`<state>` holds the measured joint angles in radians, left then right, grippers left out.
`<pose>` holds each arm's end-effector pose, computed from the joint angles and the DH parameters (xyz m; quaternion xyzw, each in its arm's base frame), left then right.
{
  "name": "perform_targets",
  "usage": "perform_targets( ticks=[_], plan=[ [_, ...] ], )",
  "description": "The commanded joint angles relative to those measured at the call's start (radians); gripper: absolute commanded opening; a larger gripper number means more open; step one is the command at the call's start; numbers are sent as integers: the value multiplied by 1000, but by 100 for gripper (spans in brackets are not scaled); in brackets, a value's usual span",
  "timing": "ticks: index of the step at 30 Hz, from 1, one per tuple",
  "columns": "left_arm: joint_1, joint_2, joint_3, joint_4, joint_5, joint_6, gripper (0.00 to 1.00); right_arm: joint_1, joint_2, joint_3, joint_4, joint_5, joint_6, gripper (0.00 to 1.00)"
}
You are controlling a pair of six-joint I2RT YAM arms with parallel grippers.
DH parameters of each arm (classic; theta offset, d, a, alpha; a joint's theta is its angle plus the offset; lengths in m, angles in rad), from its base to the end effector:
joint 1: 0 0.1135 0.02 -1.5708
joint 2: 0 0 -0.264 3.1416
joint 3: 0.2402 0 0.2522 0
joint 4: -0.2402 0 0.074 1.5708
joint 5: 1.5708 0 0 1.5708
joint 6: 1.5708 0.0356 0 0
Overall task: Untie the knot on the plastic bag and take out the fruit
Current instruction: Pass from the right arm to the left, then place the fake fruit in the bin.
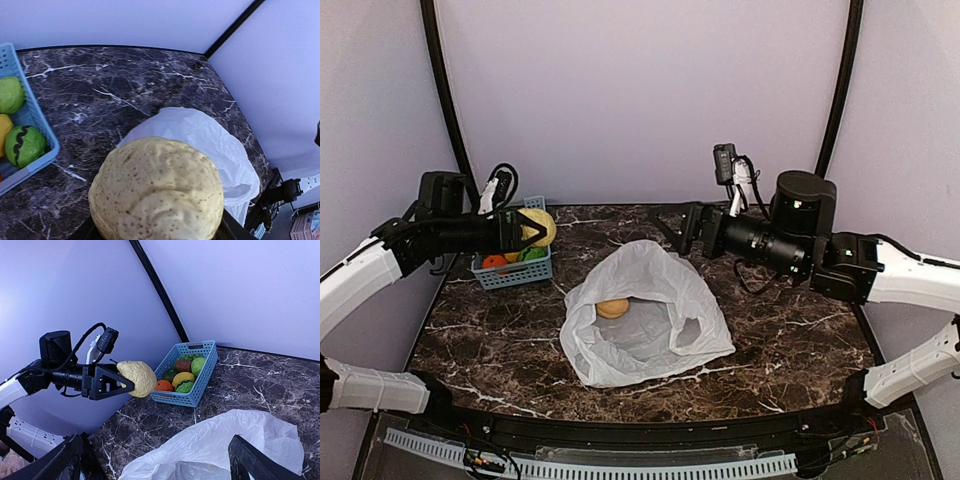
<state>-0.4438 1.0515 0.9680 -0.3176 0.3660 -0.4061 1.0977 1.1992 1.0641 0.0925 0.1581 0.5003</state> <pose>0.2084 -0.1132 0.3402 0.1159 0.8178 -0.3620 0.4320 0.1344 0.2503 0.3813 -0.1596 0.7040 0.4545 0.5219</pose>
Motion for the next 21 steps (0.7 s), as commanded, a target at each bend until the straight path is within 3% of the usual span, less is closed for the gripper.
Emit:
perform_targets(
  ticks=[1,5,13,21],
  plan=[
    [173,76,78,-184,15,150,37,4,-16,-35,-53,64,4,99],
    [326,175,134,-193,-27,213,36,5,-19,-39,-68,73,8,99],
    [488,393,257,-119,-118,267,36,5,-13,-25,-86,100,-2,99],
    [519,564,328,56,-248,296,35,5,-8,-32,-86,164,14,99]
  ],
)
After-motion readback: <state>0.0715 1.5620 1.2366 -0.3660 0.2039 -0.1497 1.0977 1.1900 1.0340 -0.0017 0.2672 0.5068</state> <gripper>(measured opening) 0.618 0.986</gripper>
